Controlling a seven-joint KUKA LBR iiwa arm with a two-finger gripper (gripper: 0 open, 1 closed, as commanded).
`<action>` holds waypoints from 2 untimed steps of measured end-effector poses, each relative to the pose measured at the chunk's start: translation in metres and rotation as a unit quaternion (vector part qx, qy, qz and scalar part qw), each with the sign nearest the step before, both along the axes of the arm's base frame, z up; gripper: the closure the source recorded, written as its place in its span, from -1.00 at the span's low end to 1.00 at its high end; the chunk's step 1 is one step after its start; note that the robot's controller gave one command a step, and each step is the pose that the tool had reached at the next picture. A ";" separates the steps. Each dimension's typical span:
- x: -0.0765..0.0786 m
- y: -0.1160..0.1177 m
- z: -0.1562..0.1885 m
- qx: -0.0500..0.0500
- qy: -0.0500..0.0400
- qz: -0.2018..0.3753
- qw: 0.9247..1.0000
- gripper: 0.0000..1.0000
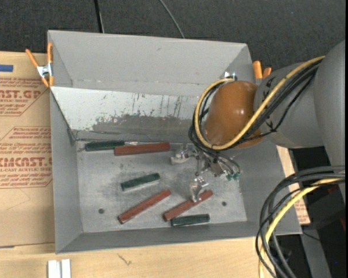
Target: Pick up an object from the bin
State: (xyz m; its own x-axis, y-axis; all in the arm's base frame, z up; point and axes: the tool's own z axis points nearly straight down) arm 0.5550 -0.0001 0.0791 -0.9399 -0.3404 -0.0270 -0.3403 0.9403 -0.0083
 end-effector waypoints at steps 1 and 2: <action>-0.005 0.101 -0.003 -0.002 0.007 0.067 0.998 1.00; -0.009 0.101 -0.006 -0.002 0.013 0.067 0.998 -1.00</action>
Offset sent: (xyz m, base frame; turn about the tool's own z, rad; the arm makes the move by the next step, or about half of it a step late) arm 0.0000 0.0000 0.0000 0.0000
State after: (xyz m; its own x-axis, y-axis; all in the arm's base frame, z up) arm 0.5457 0.1013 0.0730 -0.8863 -0.4631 -0.0023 -0.4631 0.8863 -0.0015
